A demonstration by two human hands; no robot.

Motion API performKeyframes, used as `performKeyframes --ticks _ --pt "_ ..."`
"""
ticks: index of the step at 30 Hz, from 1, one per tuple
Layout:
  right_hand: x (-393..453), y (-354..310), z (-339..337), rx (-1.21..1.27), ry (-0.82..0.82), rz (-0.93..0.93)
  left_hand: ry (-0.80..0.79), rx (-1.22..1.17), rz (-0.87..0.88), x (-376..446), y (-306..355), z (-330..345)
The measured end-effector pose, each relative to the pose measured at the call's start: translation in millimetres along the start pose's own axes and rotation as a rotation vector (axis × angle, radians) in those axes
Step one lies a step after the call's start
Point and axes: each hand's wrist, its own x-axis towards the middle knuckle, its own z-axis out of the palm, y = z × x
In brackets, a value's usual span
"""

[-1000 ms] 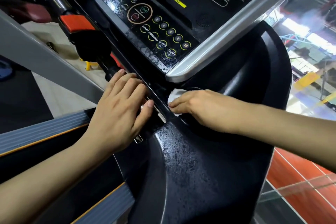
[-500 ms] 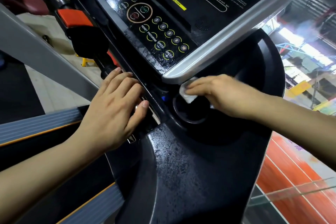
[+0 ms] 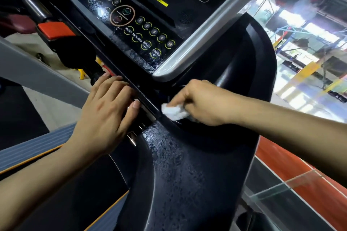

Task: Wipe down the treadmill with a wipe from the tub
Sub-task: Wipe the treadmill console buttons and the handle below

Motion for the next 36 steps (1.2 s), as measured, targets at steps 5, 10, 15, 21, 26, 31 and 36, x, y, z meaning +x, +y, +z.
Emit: performKeyframes --ticks 5,10,15,21,26,31,36 --pt "20 6 8 -0.223 -0.015 0.111 -0.005 0.031 -0.008 1 -4 2" --pt "35 1 14 -0.292 -0.218 0.057 0.013 0.059 0.013 2 -4 2" --pt "28 3 5 -0.393 -0.258 0.041 -0.016 0.085 0.010 1 -5 1" --pt "-15 -12 -13 -0.059 0.189 0.030 -0.095 0.141 0.045 3 -6 -6" --pt "-66 -21 18 0.171 0.104 -0.159 -0.181 0.188 0.048 5 -5 -14" --pt "-112 -3 3 0.246 0.088 -0.412 -0.217 0.263 0.045 6 2 -19" --pt "-75 -15 19 0.105 0.124 -0.387 -0.338 0.228 -0.116 12 18 -26"
